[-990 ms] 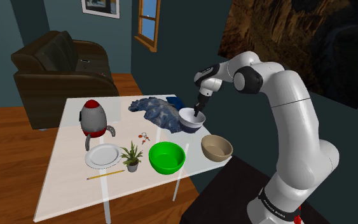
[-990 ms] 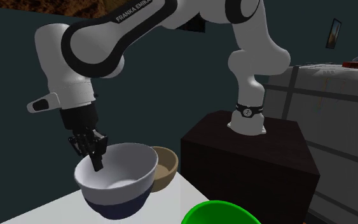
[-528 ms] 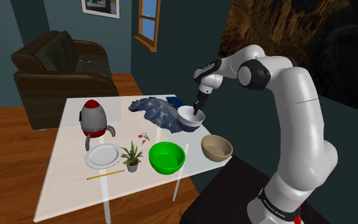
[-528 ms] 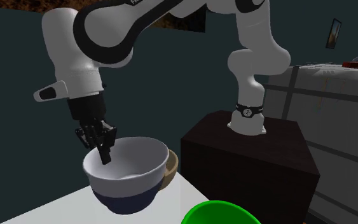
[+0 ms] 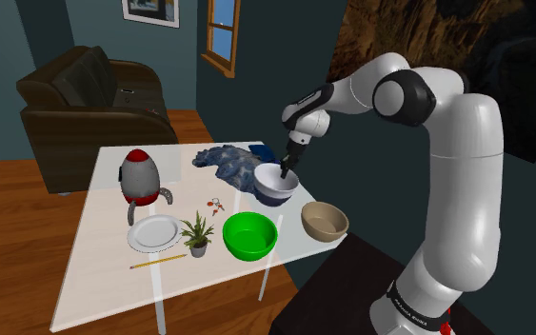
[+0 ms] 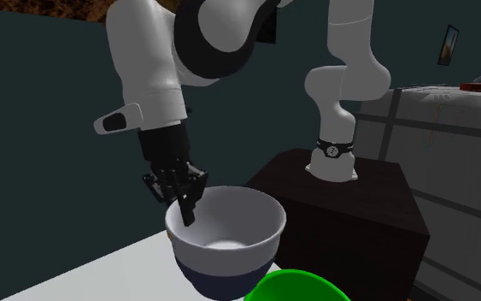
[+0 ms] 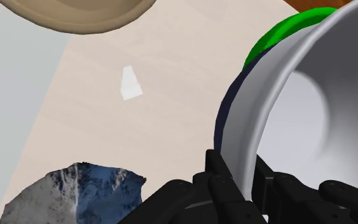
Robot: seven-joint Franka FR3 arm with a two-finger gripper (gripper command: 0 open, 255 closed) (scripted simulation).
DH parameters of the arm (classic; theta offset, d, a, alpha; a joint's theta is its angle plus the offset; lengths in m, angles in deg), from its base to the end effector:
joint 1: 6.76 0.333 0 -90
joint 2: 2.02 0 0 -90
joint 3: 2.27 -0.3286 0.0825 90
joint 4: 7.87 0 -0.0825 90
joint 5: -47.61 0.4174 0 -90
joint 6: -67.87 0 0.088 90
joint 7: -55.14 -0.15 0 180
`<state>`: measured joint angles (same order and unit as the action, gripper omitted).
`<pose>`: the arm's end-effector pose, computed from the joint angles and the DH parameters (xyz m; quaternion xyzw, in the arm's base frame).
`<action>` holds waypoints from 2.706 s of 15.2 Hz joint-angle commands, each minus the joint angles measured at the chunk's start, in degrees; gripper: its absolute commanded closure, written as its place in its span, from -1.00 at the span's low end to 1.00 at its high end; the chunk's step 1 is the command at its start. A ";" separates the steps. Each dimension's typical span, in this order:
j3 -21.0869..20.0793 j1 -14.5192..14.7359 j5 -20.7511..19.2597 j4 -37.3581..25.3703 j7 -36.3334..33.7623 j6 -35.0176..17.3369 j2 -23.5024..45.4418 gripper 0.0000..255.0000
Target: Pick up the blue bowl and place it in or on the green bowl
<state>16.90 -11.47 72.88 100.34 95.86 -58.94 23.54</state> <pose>0.6078 -0.2330 0.2210 -0.9942 -0.0182 -0.0186 0.1044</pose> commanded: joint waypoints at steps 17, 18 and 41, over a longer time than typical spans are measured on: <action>-4.00 10.19 0.79 16.76 -9.39 -12.29 -7.90 1.00; -4.20 10.07 1.26 16.76 -8.97 -12.84 -7.28 1.00; -6.66 8.45 6.03 16.06 -4.66 -18.07 -0.67 -1.00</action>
<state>10.24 -3.02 78.91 116.40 91.20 -77.02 22.86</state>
